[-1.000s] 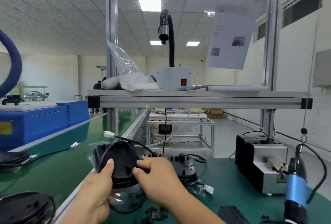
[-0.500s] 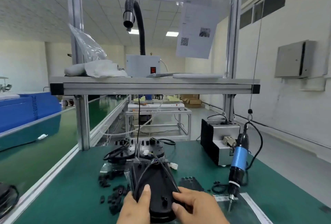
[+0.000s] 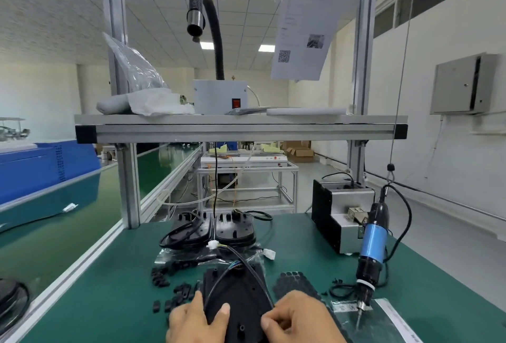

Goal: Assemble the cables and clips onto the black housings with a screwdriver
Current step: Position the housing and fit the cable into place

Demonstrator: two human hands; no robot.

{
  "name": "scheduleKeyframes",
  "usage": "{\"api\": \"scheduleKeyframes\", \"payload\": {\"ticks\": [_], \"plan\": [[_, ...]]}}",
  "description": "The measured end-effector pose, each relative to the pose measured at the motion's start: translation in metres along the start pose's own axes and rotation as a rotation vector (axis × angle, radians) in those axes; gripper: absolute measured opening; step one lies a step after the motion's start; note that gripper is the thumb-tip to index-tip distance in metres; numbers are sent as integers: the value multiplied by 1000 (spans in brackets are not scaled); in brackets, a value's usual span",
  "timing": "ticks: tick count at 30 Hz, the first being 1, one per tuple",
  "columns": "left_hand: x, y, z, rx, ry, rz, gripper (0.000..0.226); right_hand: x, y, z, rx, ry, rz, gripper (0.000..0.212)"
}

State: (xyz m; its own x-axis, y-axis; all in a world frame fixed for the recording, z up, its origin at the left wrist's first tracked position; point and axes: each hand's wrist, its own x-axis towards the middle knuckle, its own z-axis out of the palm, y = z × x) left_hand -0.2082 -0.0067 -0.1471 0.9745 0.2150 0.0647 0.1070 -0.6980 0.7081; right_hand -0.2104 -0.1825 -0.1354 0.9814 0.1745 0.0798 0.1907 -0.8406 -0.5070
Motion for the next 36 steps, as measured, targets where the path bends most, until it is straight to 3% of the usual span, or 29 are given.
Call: {"api": "scheduleKeyframes", "payload": {"ticks": [3,6,10,13,16,19,21,23,25,29,33,36], "plan": [[10,2,4,3,94,57,66,-8,-5,-15,106,38,-57,24],[20,-4,0,-25,74,118,59,-4,-10,-18,152,75,-34,13],[25,-2,-12,9,46,231,44,1,-11,-24,181,-9,7,33],[32,-1,-21,-61,-53,216,38,2,-11,-28,248,-45,7,36],[41,6,-31,-481,-215,122,29,4,-13,-40,399,-64,-20,27],[47,19,-44,-1140,-356,-75,24,6,-18,-62,855,-95,-55,11],[54,25,-53,-1418,-385,-58,33,11,-18,-77,1219,-92,-139,23],[61,27,-58,-1564,-367,4,36,19,-18,-90,1399,-28,-205,28],[66,33,-57,-1499,-345,94,36,26,-20,-98,1337,98,-189,28],[76,53,-47,-1069,-247,280,25,41,-22,-102,974,432,-70,21],[95,60,-36,-764,-151,409,18,54,-24,-110,971,617,-57,27],[108,54,-18,-566,-193,400,17,64,-26,-120,983,720,-52,28]]}}
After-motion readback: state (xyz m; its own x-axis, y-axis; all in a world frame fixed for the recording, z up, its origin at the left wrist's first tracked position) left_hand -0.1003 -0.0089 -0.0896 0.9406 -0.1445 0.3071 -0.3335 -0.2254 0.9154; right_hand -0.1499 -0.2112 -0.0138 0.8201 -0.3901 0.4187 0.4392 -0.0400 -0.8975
